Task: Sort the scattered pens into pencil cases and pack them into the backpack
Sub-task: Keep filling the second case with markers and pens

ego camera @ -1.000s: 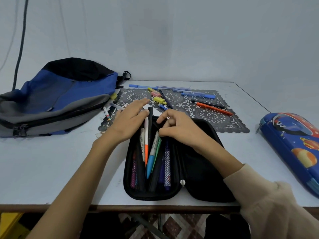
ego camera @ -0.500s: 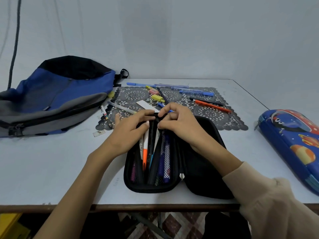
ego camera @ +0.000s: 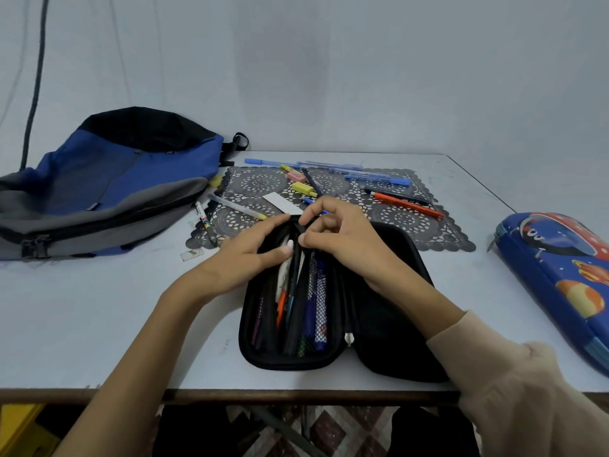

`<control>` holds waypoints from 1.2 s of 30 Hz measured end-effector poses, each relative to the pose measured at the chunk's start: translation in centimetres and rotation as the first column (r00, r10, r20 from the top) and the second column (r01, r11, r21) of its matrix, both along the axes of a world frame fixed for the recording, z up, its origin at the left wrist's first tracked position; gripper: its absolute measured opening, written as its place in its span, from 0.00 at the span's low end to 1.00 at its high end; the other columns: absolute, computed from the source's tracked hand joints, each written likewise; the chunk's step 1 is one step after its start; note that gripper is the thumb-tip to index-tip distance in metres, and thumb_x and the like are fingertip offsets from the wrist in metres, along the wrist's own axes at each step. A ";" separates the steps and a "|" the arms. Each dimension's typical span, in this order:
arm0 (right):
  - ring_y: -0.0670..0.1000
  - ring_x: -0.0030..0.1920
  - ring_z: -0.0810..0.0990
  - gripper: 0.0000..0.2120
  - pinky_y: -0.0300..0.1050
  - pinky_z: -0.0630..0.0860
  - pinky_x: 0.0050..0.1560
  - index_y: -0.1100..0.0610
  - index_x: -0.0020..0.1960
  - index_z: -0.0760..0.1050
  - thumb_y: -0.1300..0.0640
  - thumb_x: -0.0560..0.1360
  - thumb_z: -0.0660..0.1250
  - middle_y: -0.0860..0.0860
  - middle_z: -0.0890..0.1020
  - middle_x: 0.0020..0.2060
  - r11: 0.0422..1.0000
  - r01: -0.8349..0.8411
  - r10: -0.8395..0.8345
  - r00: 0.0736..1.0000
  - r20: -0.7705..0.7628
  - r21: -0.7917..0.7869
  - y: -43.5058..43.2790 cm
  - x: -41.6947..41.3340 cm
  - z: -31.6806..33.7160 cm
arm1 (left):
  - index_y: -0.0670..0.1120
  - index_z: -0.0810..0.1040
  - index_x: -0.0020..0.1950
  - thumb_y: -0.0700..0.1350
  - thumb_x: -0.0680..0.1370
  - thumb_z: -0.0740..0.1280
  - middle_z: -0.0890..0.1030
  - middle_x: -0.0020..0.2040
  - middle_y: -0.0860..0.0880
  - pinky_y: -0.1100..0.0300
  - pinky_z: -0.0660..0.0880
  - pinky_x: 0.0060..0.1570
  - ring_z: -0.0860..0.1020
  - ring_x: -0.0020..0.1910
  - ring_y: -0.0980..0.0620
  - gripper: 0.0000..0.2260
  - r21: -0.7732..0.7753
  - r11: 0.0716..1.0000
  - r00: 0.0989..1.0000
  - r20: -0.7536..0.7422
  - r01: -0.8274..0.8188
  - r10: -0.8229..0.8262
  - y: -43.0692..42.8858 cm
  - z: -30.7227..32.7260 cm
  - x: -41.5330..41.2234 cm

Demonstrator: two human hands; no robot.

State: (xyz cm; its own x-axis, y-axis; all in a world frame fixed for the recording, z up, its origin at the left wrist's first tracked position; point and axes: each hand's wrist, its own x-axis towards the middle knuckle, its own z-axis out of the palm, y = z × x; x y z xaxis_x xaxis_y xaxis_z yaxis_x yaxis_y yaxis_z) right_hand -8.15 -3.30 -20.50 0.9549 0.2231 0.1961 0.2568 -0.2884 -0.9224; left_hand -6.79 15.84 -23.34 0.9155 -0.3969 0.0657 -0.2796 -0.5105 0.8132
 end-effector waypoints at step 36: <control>0.46 0.35 0.78 0.06 0.40 0.73 0.44 0.59 0.44 0.79 0.66 0.70 0.73 0.51 0.80 0.31 1.000 -0.001 0.001 1.000 -0.008 -0.015 -0.3 0.3 -0.2 | 0.51 0.64 0.75 0.47 0.73 0.62 0.71 0.67 0.56 0.66 0.65 0.64 0.70 0.65 0.62 0.29 -0.170 0.969 0.983 0.016 -0.180 0.186 -1.7 -0.5 -2.0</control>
